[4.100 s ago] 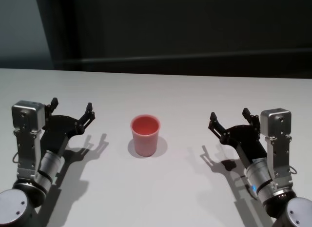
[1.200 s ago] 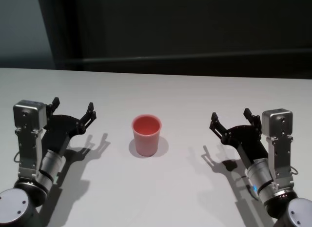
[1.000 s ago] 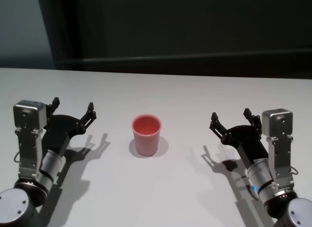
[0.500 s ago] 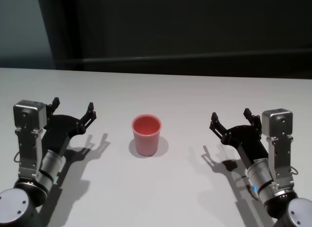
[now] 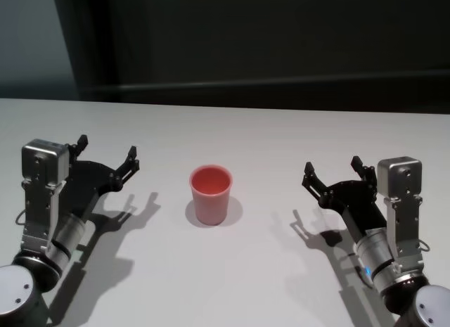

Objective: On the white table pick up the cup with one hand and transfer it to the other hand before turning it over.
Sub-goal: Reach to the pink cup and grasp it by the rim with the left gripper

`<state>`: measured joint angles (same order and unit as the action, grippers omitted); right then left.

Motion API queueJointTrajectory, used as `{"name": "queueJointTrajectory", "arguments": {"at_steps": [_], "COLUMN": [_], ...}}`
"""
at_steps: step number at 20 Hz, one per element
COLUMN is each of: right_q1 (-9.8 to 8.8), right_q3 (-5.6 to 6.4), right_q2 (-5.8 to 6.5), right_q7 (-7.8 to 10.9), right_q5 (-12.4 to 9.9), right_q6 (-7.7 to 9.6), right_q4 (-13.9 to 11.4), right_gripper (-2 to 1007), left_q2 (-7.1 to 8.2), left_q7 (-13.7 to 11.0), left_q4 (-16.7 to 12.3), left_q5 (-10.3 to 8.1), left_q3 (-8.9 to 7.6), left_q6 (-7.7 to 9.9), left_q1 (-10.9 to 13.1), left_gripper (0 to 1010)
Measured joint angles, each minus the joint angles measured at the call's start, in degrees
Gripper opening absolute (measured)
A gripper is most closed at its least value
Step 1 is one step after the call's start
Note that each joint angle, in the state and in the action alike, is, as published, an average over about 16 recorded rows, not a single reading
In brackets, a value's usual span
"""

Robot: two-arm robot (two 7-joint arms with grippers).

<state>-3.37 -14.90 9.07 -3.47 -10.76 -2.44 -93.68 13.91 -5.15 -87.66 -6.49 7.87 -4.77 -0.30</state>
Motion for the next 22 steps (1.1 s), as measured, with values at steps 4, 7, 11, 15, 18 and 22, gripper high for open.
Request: {"name": "queueJointTrajectory", "arguments": {"at_steps": [4,7,11,15,18,22], "right_q1": [0.00,0.00,0.00,0.00,0.00,0.00], "right_q3": [0.00,0.00,0.00,0.00,0.00,0.00], "right_q2": [0.00,0.00,0.00,0.00,0.00,0.00], "right_q7": [0.00,0.00,0.00,0.00,0.00,0.00], "right_q5": [0.00,0.00,0.00,0.00,0.00,0.00], "right_q6": [0.00,0.00,0.00,0.00,0.00,0.00], "right_q4": [0.00,0.00,0.00,0.00,0.00,0.00], "right_gripper": [1002,1002,1002,1002,1002,1002], "left_q2": [1.49,3.10,5.61,8.54,10.98,14.48], "left_q7": [-2.19,-4.51,-7.89,-11.54,-14.34,-17.95], "left_q4": [-0.31,-0.69,-1.40,-2.31,-2.97,-3.77], "left_q5": [0.76,1.38,2.00,2.82,3.84,5.82], "left_q3": [-0.75,-1.28,-1.70,-1.35,-0.38,1.82], "left_q6": [-0.25,-0.38,-0.39,-0.27,-0.27,-0.53], "left_q1": [-0.59,-1.19,-2.07,-3.14,-4.22,-6.17], "left_gripper": [1001,1001,1001,1001,1001,1001]}}
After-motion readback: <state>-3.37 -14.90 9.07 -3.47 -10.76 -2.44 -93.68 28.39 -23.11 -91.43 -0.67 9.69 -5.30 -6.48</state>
